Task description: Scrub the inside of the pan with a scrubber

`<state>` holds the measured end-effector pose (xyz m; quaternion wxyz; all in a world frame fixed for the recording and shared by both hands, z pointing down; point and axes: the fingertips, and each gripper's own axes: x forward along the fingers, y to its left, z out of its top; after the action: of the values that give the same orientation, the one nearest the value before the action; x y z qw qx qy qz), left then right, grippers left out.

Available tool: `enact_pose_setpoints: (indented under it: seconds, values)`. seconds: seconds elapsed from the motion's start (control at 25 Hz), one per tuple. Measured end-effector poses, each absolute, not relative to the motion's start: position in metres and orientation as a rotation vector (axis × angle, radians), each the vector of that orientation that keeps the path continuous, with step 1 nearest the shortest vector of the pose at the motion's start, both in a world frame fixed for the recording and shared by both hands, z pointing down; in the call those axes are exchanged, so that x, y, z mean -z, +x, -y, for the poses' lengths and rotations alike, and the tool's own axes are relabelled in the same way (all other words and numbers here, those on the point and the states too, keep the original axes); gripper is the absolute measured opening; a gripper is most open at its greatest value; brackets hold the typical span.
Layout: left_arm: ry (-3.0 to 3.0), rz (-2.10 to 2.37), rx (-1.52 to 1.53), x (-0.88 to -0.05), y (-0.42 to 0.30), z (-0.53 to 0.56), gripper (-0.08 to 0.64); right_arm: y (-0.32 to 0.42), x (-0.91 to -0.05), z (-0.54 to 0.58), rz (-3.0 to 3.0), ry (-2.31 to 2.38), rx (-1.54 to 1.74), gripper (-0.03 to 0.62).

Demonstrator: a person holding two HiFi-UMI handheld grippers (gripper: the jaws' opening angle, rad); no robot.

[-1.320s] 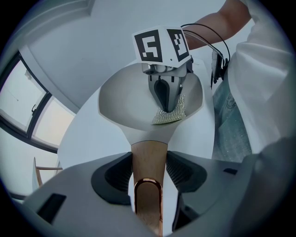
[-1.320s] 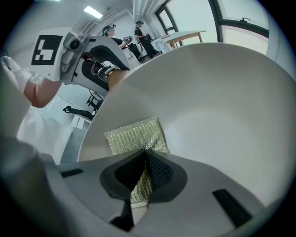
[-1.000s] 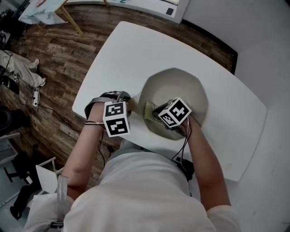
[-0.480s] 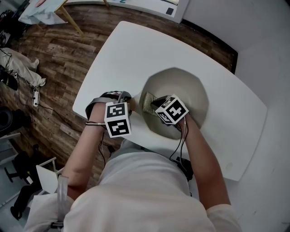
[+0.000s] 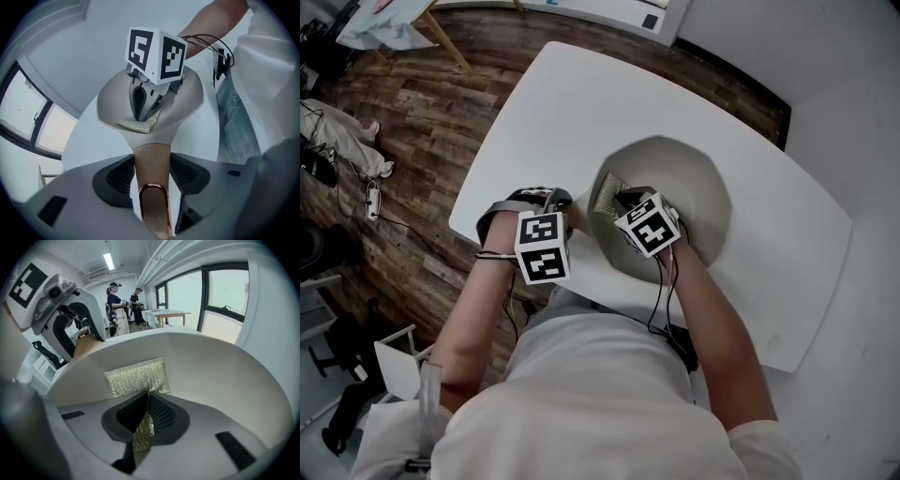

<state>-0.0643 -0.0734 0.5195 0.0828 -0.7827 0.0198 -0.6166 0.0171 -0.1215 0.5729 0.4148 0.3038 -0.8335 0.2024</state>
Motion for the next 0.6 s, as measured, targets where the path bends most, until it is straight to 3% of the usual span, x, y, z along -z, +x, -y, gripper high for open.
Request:
enact_pose_setpoints:
  seconds: [0.6]
  values:
    - [-2.401, -0.081, 1.797, -0.521, -0.061, 0.069, 0.236, 0.053, -0.572, 0.163, 1.966, 1.091, -0.47, 0.028]
